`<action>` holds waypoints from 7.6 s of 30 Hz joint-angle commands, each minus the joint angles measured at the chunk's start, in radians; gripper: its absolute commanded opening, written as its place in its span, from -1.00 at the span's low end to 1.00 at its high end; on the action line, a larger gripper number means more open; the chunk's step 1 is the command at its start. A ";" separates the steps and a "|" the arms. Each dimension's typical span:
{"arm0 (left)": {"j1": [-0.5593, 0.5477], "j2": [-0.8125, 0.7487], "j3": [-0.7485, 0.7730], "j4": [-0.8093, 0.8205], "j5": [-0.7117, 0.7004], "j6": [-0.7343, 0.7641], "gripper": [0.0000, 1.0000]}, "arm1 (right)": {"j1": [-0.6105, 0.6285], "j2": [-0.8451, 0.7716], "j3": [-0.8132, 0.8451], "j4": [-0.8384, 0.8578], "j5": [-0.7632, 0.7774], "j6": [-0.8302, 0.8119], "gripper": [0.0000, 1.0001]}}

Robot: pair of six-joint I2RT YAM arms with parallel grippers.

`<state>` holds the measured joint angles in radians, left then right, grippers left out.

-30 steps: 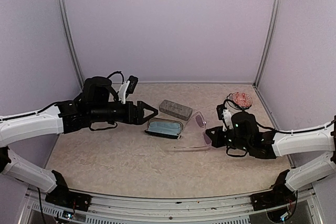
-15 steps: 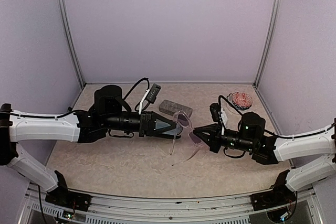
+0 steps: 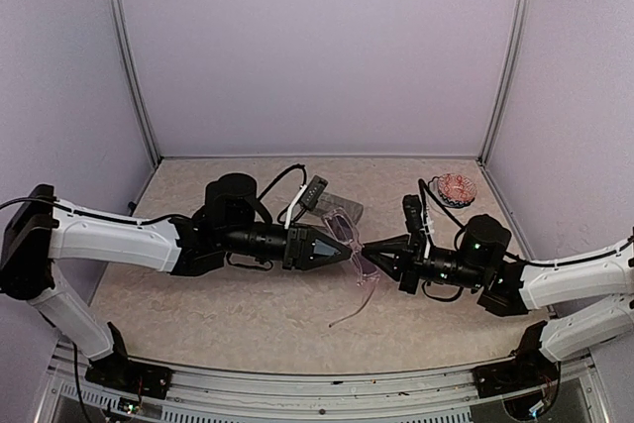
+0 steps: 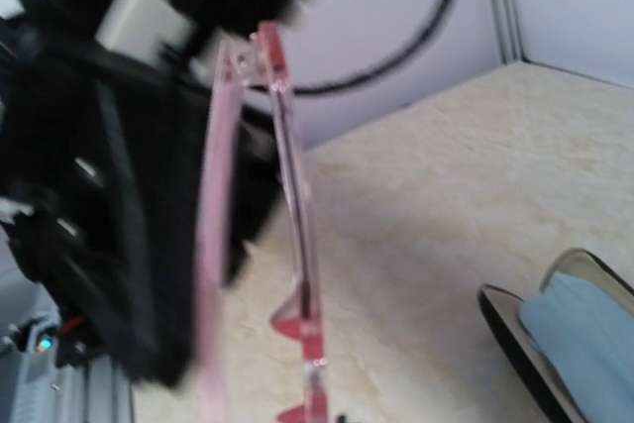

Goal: Organize the sunglasses
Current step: Fold the left temple of the sunglasses on the sunglasses, then fold the right temple of the sunglasses on the sunglasses, then place the sunglasses in the sunglasses case.

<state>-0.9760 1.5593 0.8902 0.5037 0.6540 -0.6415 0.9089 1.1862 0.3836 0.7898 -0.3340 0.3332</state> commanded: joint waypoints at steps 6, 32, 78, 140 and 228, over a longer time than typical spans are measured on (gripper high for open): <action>-0.004 0.060 0.053 0.061 -0.034 -0.003 -1.00 | 0.054 -0.027 -0.001 0.073 -0.018 0.077 -1.00; -0.013 -0.470 -0.247 0.001 -0.191 0.132 -1.00 | 0.047 0.056 0.130 -0.018 0.332 0.246 -1.00; -0.040 -0.237 -0.169 0.324 -0.188 -0.032 -1.00 | 0.157 0.220 0.196 0.304 0.190 0.368 -1.00; 0.532 -0.787 -0.005 -0.863 -0.590 0.316 0.97 | -0.138 0.879 1.391 -1.458 0.052 -0.679 -1.00; 0.566 -0.715 -0.200 -0.699 -0.380 0.114 0.78 | -0.208 0.762 1.165 -1.094 0.178 -0.441 -0.26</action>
<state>-0.3985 0.8108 0.7475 -0.2691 0.2092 -0.4320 0.7101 1.9835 1.5688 -0.3511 -0.2661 -0.1532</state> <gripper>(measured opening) 0.927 0.383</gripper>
